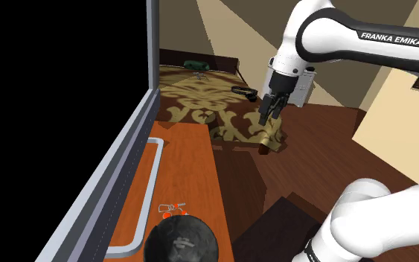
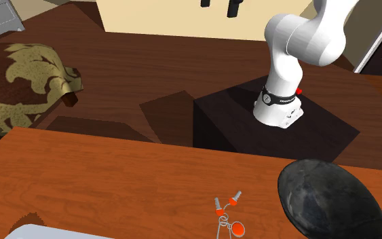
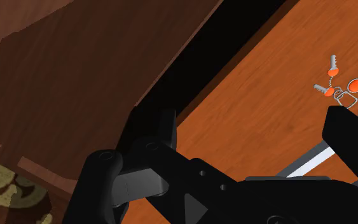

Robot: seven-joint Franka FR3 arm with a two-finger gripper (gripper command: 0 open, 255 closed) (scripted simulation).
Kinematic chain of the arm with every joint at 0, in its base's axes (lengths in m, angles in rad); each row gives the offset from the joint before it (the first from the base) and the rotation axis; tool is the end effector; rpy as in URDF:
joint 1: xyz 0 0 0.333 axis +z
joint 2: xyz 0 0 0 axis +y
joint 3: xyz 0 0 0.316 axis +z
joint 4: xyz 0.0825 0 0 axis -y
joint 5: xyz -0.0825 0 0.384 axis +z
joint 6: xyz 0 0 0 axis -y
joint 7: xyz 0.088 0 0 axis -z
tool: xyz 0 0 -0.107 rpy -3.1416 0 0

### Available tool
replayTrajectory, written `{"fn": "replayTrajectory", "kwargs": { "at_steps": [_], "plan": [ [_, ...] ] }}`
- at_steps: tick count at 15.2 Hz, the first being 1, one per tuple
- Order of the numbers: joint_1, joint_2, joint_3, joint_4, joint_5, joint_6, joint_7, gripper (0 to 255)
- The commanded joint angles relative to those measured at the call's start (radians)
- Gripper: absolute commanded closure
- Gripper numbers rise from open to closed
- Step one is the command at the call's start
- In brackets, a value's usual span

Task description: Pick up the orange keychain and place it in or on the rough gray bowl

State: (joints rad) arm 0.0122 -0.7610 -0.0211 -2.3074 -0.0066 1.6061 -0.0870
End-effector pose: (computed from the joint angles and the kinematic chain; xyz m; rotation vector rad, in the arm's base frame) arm 0.3179 -0.0057 0.6089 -3.1322 -0.1309 -0.0939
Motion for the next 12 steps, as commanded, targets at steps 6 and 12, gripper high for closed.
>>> {"fn": "replayTrajectory", "kwargs": {
  "at_steps": [6, 12],
  "plan": [
    [0.045, 0.056, 0.048, -0.09, 0.029, 0.139, 0.001, 0],
    [0.099, 0.16, 0.108, -0.167, 0.06, 0.311, 0.002, 0]
  ]
}}
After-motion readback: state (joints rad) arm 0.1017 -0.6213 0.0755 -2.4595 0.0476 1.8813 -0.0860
